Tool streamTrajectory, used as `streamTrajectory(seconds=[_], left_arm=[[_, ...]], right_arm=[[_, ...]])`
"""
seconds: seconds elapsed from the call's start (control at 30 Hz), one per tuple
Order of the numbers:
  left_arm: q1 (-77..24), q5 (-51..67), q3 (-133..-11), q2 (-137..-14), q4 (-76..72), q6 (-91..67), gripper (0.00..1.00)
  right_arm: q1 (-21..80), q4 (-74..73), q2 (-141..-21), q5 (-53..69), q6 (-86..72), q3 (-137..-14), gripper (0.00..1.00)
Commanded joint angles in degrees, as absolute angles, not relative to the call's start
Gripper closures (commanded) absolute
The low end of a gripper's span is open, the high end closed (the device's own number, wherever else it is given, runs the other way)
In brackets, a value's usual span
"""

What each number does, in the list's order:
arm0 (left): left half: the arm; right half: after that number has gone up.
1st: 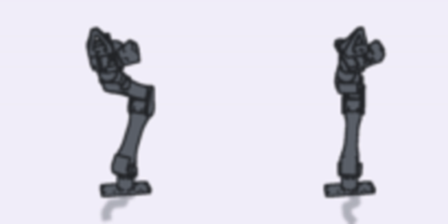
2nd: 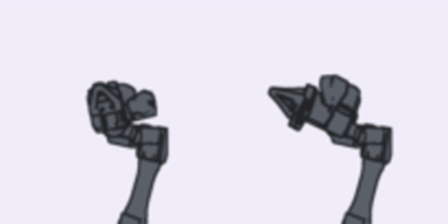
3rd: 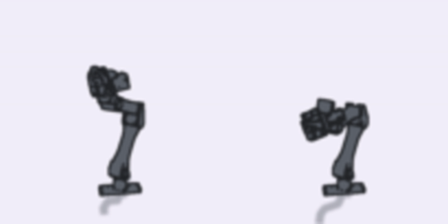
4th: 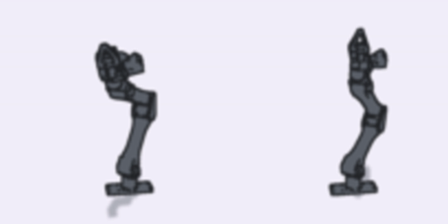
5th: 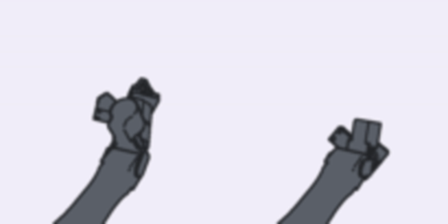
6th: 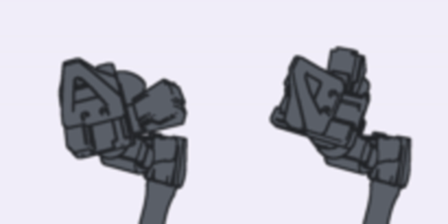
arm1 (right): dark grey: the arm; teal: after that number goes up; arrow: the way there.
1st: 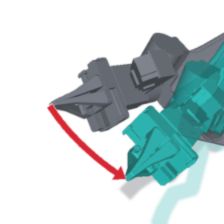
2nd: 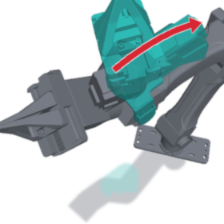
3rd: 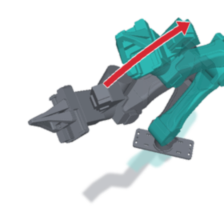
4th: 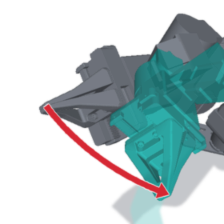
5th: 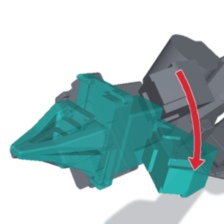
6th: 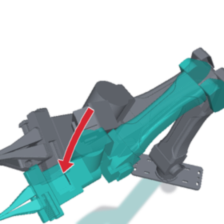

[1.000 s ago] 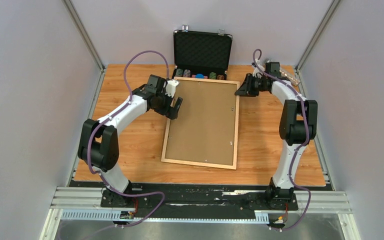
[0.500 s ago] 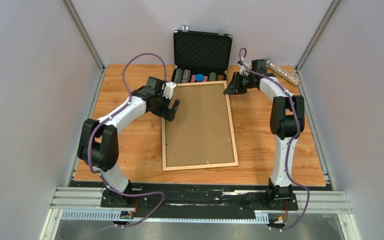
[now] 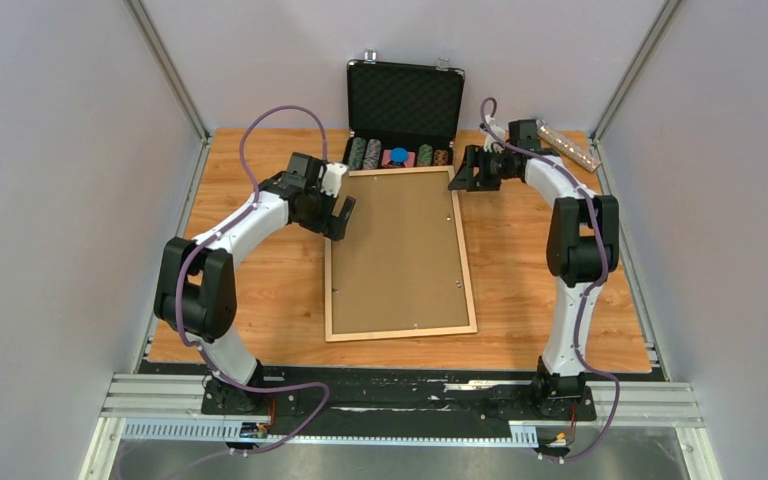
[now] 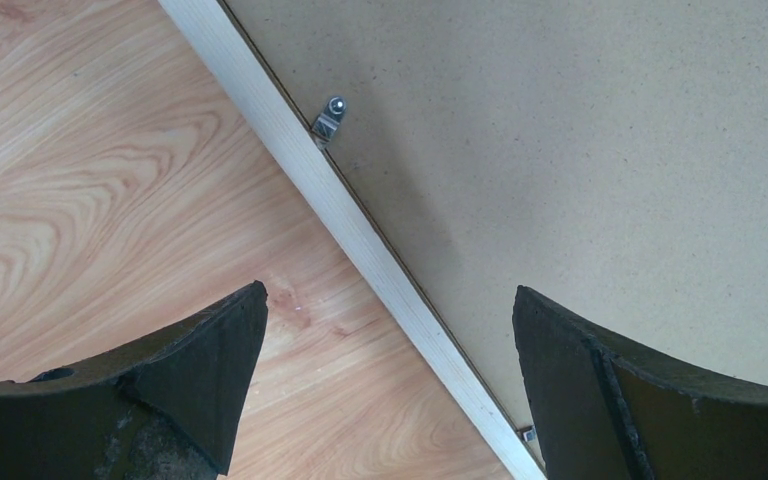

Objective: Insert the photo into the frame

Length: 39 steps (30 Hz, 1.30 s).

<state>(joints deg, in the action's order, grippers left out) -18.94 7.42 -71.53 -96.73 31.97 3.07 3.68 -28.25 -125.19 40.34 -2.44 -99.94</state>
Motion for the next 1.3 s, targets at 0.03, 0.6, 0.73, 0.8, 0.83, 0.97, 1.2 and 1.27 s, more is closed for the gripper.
streamTrajectory(seconds=[0.03, 0.6, 0.73, 0.8, 0.83, 0.97, 1.2, 1.27], left_arm=[[-17.69, 8.28, -71.75, -93.95, 30.98, 2.30, 0.00], [-15.30, 10.28, -71.72, -94.29, 31.03, 2.46, 0.00], [-15.22, 10.52, -71.63, -94.31, 31.16, 2.55, 0.00], [-15.21, 10.59, -71.63, -94.31, 31.20, 2.49, 0.00], [-15.21, 10.58, -71.59, -94.35, 31.20, 2.48, 0.00], [-15.21, 10.81, -71.71, -94.52, 31.19, 2.46, 0.00], [-15.12, 10.95, -71.88, -94.60, 31.28, 2.37, 0.00], [-15.12, 10.86, -71.82, -94.57, 31.29, 2.37, 0.00]], right_arm=[[3.84, -27.06, -115.33, 36.67, 1.40, -93.89, 0.33], [10.95, -22.55, -108.65, 22.69, 2.42, -80.22, 0.34], [11.98, -22.57, -109.45, 20.63, 2.24, -80.39, 0.37], [12.27, -22.49, -109.55, 19.75, 2.33, -80.38, 0.39], [12.26, -22.39, -109.61, 19.51, 2.36, -80.40, 0.41], [12.39, -22.33, -109.50, 18.84, 2.89, -80.16, 0.46], [12.75, -22.16, -109.42, 17.73, 3.43, -79.33, 0.46], [12.90, -22.02, -109.51, 17.62, 3.35, -79.20, 0.46]])
